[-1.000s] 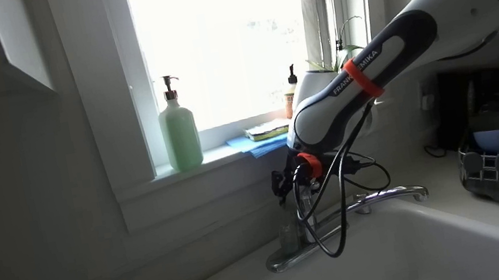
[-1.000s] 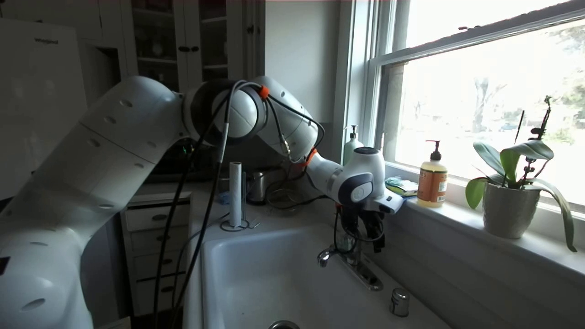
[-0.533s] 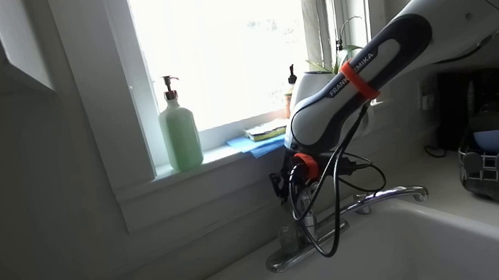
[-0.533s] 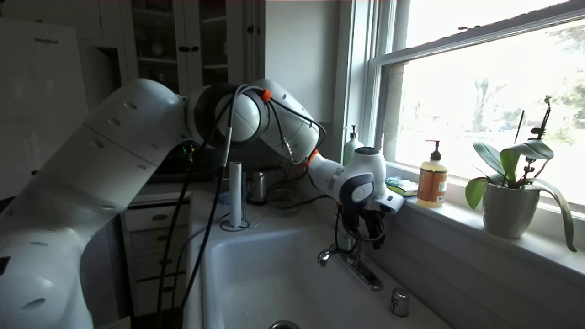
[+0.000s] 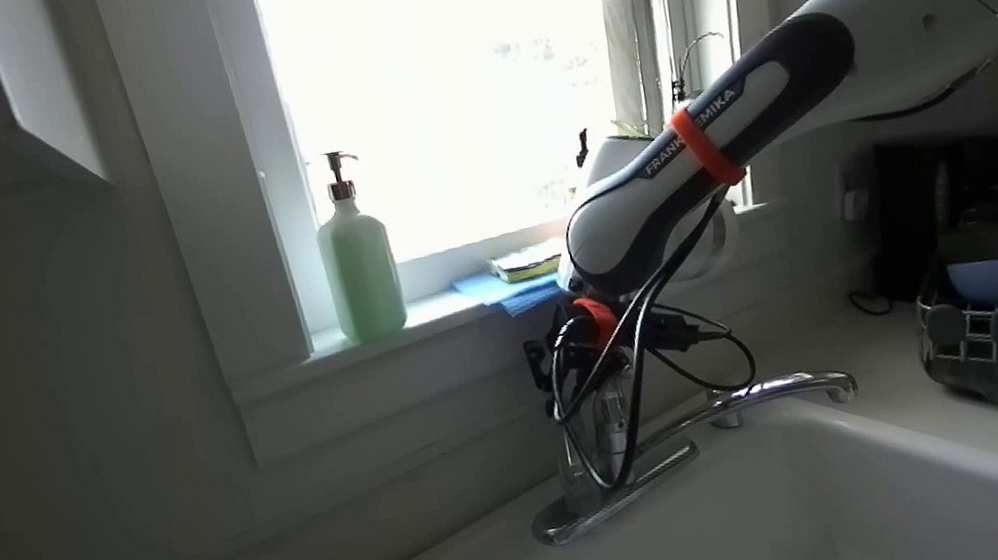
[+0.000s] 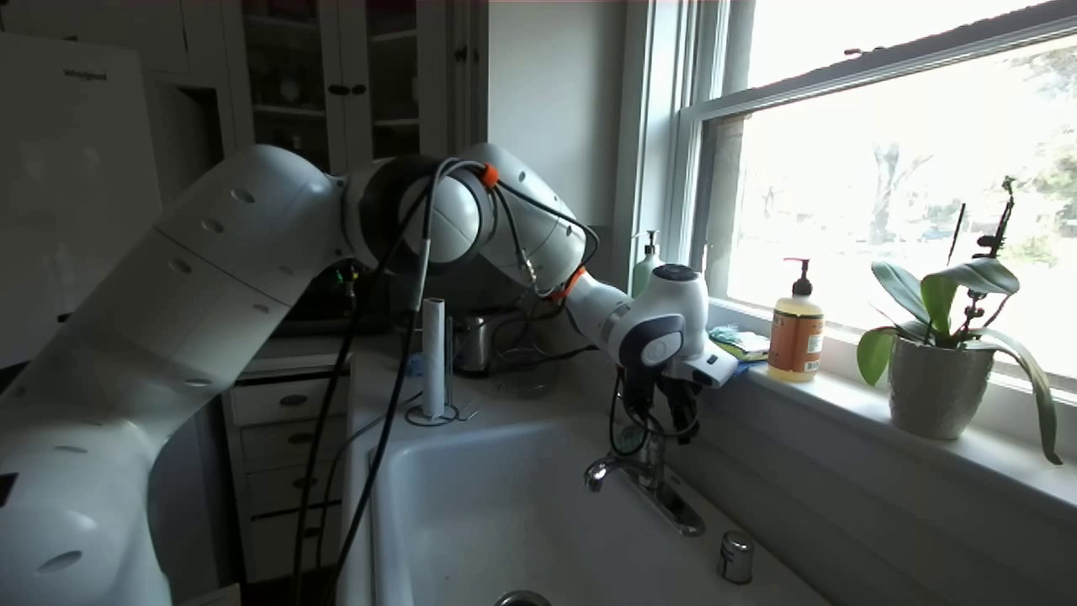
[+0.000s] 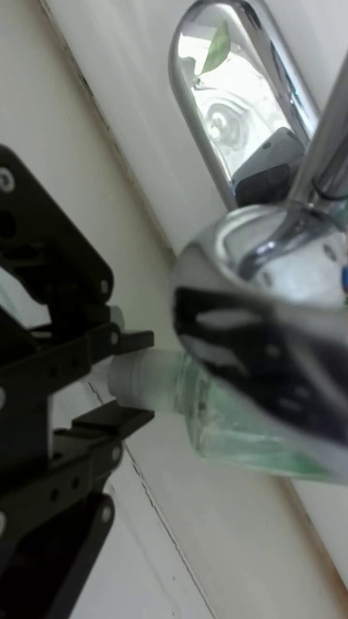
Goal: Move the soap bottle from the sink to the windowsill
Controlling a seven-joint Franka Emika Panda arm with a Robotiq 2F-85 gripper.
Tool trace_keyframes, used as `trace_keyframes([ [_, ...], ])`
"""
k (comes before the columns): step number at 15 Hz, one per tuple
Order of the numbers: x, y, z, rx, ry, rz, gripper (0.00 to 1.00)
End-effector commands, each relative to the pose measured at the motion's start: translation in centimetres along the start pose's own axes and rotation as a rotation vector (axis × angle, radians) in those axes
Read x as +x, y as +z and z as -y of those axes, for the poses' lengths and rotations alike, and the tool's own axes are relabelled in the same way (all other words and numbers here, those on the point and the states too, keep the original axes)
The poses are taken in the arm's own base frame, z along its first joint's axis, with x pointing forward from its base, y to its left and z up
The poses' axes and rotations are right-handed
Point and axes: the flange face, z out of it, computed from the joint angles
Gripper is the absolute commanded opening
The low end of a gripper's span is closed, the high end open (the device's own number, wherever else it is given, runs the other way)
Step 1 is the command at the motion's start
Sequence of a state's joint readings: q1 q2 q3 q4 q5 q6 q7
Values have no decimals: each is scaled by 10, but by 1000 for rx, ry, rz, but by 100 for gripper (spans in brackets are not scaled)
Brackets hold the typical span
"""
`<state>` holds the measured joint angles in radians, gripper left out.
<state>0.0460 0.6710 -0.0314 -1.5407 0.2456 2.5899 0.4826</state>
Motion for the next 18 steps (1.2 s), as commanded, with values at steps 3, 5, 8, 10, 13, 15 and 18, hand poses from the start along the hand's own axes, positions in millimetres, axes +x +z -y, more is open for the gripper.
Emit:
trace_keyframes([
  [3, -7, -37, 29, 119, 7, 20, 8],
  [5, -9, -49, 38, 139, -9, 18, 8],
  [8, -13, -64, 47, 147, -40, 15, 8],
  [10, -16, -77, 51, 153, -69, 3, 8],
  [13, -22, -102, 58, 173, -134, -16, 8],
  [15, -25, -124, 64, 193, -180, -29, 8],
  [18, -32, -155, 74, 218, -234, -43, 8],
])
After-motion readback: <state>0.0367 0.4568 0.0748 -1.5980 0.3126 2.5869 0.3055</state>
